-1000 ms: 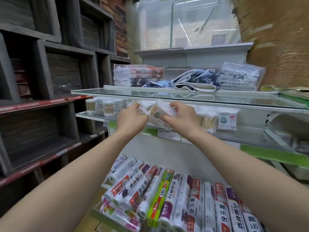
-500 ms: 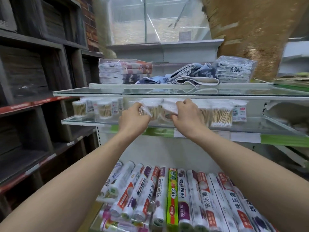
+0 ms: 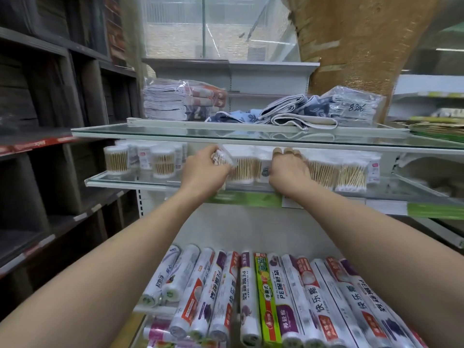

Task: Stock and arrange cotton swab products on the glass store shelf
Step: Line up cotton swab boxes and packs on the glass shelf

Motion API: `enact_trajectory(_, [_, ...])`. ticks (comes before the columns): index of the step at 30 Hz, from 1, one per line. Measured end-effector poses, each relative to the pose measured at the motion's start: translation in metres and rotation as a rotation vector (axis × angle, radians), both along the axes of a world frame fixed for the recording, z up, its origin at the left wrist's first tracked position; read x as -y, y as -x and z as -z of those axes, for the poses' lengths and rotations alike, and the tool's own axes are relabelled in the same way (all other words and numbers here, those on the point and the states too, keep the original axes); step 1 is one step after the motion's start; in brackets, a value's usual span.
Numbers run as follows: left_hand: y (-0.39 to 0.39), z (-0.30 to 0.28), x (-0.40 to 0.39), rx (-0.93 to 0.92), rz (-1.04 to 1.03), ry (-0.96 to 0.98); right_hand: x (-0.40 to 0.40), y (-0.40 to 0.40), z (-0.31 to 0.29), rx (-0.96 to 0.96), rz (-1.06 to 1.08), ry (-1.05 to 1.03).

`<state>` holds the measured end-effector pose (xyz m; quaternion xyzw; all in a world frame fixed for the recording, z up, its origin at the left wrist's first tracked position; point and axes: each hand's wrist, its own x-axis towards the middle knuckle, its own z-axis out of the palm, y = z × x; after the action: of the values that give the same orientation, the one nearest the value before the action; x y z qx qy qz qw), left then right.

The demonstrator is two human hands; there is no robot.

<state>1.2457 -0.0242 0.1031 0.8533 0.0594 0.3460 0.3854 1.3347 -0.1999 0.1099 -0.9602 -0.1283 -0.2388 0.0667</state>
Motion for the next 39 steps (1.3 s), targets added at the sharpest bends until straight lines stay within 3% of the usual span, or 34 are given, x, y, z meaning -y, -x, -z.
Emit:
enact_trajectory(9, [-0.008, 0.002, -0.004, -0.006, 0.072, -0.015, -0.014, -0.035, -0.001, -0.056, 0.097, 0.058])
enact_trajectory(16, [-0.016, 0.004, -0.005, -0.011, 0.085, -0.013, -0.018, -0.041, -0.003, 0.110, 0.101, 0.146])
enact_trajectory(24, [-0.026, 0.003, -0.010, -0.020, 0.118, 0.018, -0.021, -0.057, -0.002, 0.160, 0.034, 0.102])
enact_trajectory(34, [-0.020, 0.005, -0.006, 0.005, 0.119, 0.003, -0.012, -0.024, -0.007, -0.007, 0.015, -0.011])
enact_trajectory(39, [-0.004, 0.004, 0.004, 0.033, 0.136, -0.002, -0.002, 0.006, -0.004, 0.093, -0.095, -0.016])
